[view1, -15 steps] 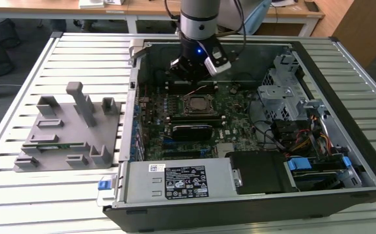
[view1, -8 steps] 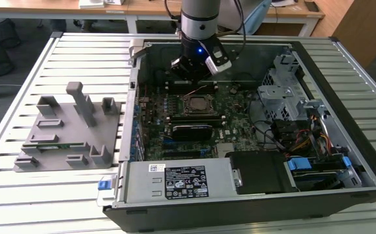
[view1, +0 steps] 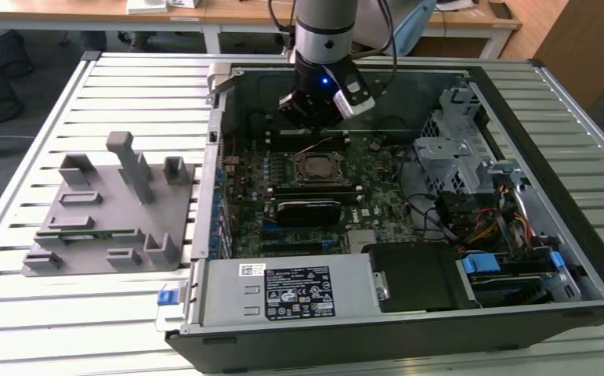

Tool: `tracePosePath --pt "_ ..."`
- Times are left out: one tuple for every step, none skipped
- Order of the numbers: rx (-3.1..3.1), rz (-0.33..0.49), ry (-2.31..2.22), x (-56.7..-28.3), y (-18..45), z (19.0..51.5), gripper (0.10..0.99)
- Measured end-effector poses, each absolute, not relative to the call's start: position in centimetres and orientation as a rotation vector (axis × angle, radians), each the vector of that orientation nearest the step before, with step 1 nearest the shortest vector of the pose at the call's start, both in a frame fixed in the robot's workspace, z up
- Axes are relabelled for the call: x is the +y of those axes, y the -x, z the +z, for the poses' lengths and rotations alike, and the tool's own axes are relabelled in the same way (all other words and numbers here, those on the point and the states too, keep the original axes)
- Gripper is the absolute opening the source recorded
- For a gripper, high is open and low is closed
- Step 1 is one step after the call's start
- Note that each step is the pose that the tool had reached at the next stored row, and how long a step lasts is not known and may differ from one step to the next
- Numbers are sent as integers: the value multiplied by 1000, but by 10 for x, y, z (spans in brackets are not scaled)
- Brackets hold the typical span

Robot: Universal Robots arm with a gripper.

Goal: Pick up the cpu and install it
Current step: 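Install the first cpu locking lever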

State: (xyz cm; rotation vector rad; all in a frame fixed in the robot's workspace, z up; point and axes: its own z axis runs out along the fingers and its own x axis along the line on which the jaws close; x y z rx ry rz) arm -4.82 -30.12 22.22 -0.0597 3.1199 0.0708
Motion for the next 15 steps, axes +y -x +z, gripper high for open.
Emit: tracePosePath --pt "3120 71 60 -301 47 222 106" --pt "3120 71 60 -301 46 222 106" --pt "3120 70 60 -301 45 222 106" --pt "3120 70 60 -301 44 222 106" --pt "3120 71 60 -301 43 221 106" --pt "3120 71 60 -301 42 221 106" --pt "3120 70 60 -301 41 221 106" --pt "3120 70 60 -301 40 221 106" --pt "3120 70 60 -301 39 220 106" --pt "3120 70 60 -301 37 220 106" --pt "3120 70 60 -301 36 219 106" --pt "3120 70 60 -301 35 219 106" --pt "3120 70 60 -301 34 218 106" --pt "3120 70 60 -301 33 218 106" --pt "3120 70 60 -301 32 217 106"
